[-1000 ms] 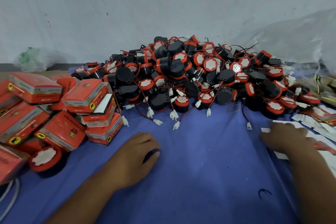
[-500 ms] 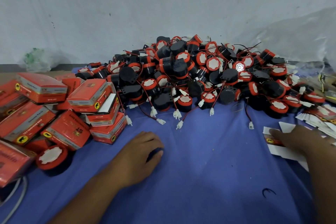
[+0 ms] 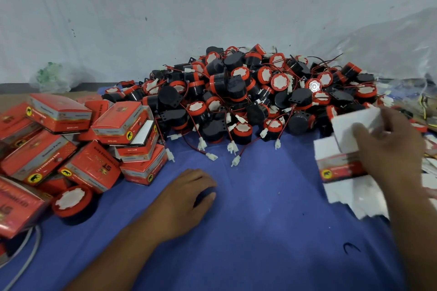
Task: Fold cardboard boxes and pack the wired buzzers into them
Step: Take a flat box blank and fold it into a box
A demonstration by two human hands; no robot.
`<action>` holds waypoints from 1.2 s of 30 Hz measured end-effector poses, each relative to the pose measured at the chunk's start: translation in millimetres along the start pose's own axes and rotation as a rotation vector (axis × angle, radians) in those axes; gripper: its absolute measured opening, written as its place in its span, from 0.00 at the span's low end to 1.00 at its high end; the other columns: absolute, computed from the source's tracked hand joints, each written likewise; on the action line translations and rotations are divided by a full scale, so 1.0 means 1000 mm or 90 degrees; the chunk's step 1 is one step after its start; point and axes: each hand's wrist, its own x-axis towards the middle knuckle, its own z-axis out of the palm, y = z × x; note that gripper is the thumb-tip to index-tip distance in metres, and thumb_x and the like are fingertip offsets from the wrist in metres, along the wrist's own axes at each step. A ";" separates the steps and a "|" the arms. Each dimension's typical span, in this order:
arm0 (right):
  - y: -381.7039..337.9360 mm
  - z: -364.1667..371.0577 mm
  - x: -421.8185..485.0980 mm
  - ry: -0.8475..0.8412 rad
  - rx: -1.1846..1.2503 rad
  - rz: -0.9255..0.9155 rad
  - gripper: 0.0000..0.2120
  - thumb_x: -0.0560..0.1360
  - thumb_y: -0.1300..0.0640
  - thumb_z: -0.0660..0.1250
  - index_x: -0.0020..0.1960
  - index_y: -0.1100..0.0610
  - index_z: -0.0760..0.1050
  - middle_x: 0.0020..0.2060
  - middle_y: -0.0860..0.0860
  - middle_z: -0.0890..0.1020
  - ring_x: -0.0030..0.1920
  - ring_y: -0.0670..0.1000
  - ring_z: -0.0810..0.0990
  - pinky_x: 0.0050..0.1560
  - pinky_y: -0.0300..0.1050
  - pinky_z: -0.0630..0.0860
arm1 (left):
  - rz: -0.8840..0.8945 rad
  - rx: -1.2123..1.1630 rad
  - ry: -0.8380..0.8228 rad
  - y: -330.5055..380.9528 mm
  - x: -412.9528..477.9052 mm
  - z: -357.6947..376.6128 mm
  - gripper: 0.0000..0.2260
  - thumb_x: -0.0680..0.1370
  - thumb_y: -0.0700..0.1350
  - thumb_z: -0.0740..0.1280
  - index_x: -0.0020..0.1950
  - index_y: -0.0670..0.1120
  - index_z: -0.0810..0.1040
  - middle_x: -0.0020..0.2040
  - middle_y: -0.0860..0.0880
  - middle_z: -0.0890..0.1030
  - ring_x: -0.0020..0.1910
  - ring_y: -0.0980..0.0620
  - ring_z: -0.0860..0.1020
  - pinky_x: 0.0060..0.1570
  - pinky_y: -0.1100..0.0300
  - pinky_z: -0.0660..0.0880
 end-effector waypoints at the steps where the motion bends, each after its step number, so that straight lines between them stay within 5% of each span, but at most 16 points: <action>1: -0.014 0.003 -0.011 0.003 0.094 -0.024 0.22 0.76 0.52 0.71 0.69 0.50 0.73 0.55 0.51 0.81 0.52 0.49 0.81 0.50 0.42 0.77 | -0.012 -0.014 0.004 0.004 0.000 0.000 0.12 0.82 0.49 0.64 0.64 0.49 0.78 0.58 0.61 0.75 0.57 0.64 0.71 0.57 0.76 0.64; 3: -0.043 0.013 -0.039 -0.047 0.297 -0.064 0.20 0.77 0.57 0.71 0.68 0.50 0.74 0.54 0.47 0.83 0.49 0.41 0.82 0.44 0.33 0.78 | -0.041 -0.093 0.032 0.016 0.003 -0.001 0.16 0.81 0.54 0.63 0.68 0.53 0.75 0.59 0.66 0.75 0.58 0.65 0.73 0.57 0.74 0.68; 7: -0.078 0.038 -0.095 -0.174 0.552 -0.117 0.20 0.76 0.59 0.72 0.65 0.53 0.71 0.51 0.44 0.83 0.48 0.44 0.82 0.48 0.35 0.79 | -0.082 -0.494 0.036 0.046 0.000 -0.004 0.30 0.76 0.65 0.64 0.75 0.60 0.63 0.68 0.61 0.75 0.61 0.53 0.78 0.58 0.61 0.76; 11: -0.089 0.061 -0.138 -0.260 0.556 -0.148 0.12 0.74 0.54 0.72 0.55 0.52 0.73 0.54 0.44 0.82 0.54 0.48 0.83 0.52 0.44 0.81 | -0.048 -0.678 -0.045 0.068 0.009 -0.001 0.46 0.71 0.65 0.72 0.80 0.50 0.55 0.72 0.49 0.73 0.68 0.48 0.75 0.62 0.57 0.74; 13: -0.087 0.069 -0.147 -0.302 0.516 -0.196 0.10 0.75 0.52 0.70 0.54 0.54 0.75 0.56 0.45 0.81 0.53 0.51 0.83 0.52 0.47 0.81 | -0.153 -0.736 -0.057 0.069 0.014 -0.003 0.60 0.55 0.70 0.78 0.78 0.42 0.60 0.62 0.50 0.80 0.65 0.49 0.77 0.57 0.60 0.75; 14: -0.085 0.072 -0.149 -0.329 0.496 -0.213 0.11 0.75 0.51 0.68 0.55 0.54 0.76 0.57 0.45 0.80 0.53 0.51 0.82 0.53 0.48 0.81 | -0.177 -0.769 -0.043 0.067 0.017 0.001 0.59 0.55 0.69 0.79 0.77 0.43 0.61 0.61 0.51 0.80 0.66 0.48 0.77 0.56 0.60 0.76; 16: -0.082 0.077 -0.153 -0.375 0.497 -0.207 0.10 0.76 0.53 0.67 0.57 0.54 0.76 0.57 0.44 0.80 0.55 0.51 0.82 0.55 0.48 0.81 | -0.155 -0.822 -0.045 0.063 0.014 0.007 0.40 0.70 0.53 0.76 0.77 0.50 0.61 0.66 0.49 0.79 0.66 0.47 0.76 0.57 0.57 0.77; 18: -0.079 0.081 -0.154 -0.380 0.487 -0.194 0.10 0.76 0.58 0.65 0.57 0.54 0.77 0.56 0.41 0.81 0.55 0.48 0.82 0.54 0.42 0.80 | -0.177 -0.858 -0.055 0.055 0.004 0.006 0.31 0.70 0.39 0.70 0.73 0.51 0.69 0.61 0.45 0.82 0.58 0.45 0.81 0.51 0.56 0.79; 22: -0.076 0.086 -0.147 -0.312 0.392 -0.218 0.10 0.77 0.59 0.63 0.55 0.57 0.80 0.53 0.44 0.81 0.52 0.45 0.81 0.53 0.44 0.79 | -0.290 -0.772 -0.014 0.044 0.009 0.015 0.17 0.66 0.36 0.65 0.52 0.47 0.83 0.49 0.41 0.85 0.47 0.42 0.84 0.43 0.56 0.80; 25: -0.072 0.083 -0.135 -0.342 0.298 -0.347 0.08 0.77 0.59 0.66 0.51 0.58 0.83 0.57 0.47 0.81 0.57 0.41 0.77 0.57 0.33 0.73 | -0.295 -0.701 0.015 0.043 0.008 0.013 0.15 0.68 0.34 0.68 0.49 0.51 0.84 0.49 0.42 0.85 0.48 0.42 0.84 0.44 0.54 0.81; 30: -0.063 0.075 -0.113 -0.414 0.122 -0.566 0.11 0.76 0.48 0.71 0.45 0.56 0.78 0.50 0.47 0.79 0.53 0.47 0.69 0.57 0.36 0.65 | -0.380 -0.650 0.111 0.029 0.012 -0.002 0.20 0.77 0.29 0.67 0.62 0.51 0.76 0.50 0.48 0.86 0.45 0.45 0.85 0.38 0.54 0.81; 33: -0.067 0.072 -0.114 -0.508 0.109 -0.451 0.11 0.77 0.45 0.70 0.43 0.50 0.72 0.42 0.45 0.77 0.44 0.45 0.70 0.46 0.36 0.64 | -0.385 -0.596 0.159 0.029 0.012 -0.006 0.17 0.77 0.34 0.70 0.60 0.52 0.76 0.51 0.53 0.86 0.45 0.49 0.85 0.39 0.52 0.83; 36: -0.065 0.070 -0.116 -0.590 0.188 -0.248 0.11 0.78 0.48 0.70 0.41 0.49 0.72 0.37 0.47 0.79 0.38 0.42 0.76 0.38 0.33 0.69 | -0.318 -0.543 0.180 0.029 0.011 -0.004 0.10 0.78 0.40 0.70 0.54 0.56 0.81 0.56 0.57 0.84 0.50 0.54 0.83 0.39 0.61 0.81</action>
